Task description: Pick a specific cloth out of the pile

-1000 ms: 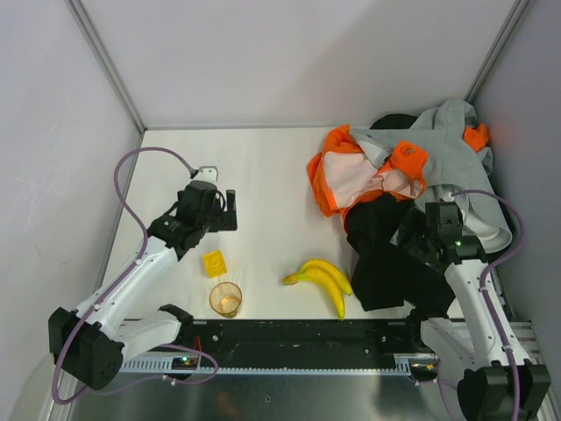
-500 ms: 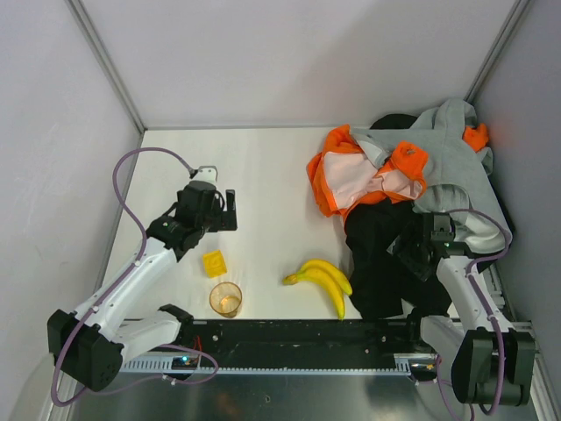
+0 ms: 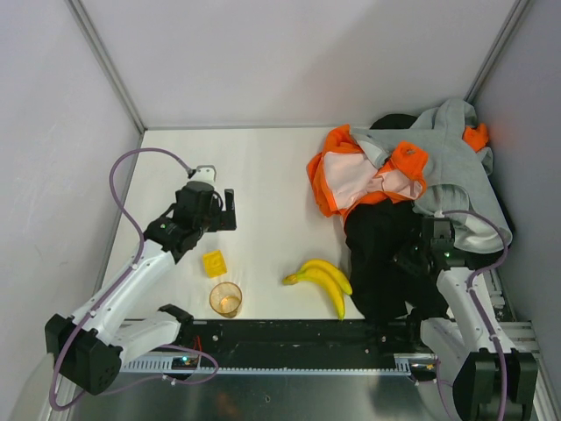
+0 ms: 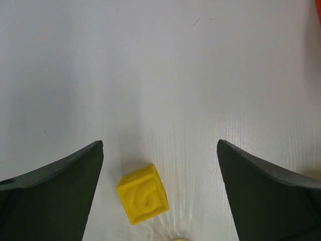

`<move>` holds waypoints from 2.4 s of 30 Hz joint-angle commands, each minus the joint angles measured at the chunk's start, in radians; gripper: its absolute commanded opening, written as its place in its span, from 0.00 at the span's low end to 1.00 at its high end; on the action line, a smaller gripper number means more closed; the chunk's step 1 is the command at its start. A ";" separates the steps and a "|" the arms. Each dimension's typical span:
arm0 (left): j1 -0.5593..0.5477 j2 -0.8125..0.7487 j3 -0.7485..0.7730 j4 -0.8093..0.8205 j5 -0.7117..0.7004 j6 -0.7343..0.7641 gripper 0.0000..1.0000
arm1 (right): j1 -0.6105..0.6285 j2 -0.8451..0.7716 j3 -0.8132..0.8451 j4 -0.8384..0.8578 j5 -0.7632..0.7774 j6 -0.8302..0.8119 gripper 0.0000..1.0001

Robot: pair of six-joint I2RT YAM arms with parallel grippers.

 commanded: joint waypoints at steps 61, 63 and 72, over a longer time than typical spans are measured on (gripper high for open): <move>-0.004 -0.050 -0.004 0.027 0.001 0.005 1.00 | -0.067 0.673 0.898 -0.070 0.054 -0.267 0.82; -0.004 -0.053 -0.004 0.028 0.003 0.004 1.00 | -0.050 0.585 0.898 -0.090 0.075 -0.275 0.95; -0.005 -0.056 -0.004 0.027 0.011 0.004 1.00 | 0.199 0.345 0.829 -0.266 0.309 -0.195 0.99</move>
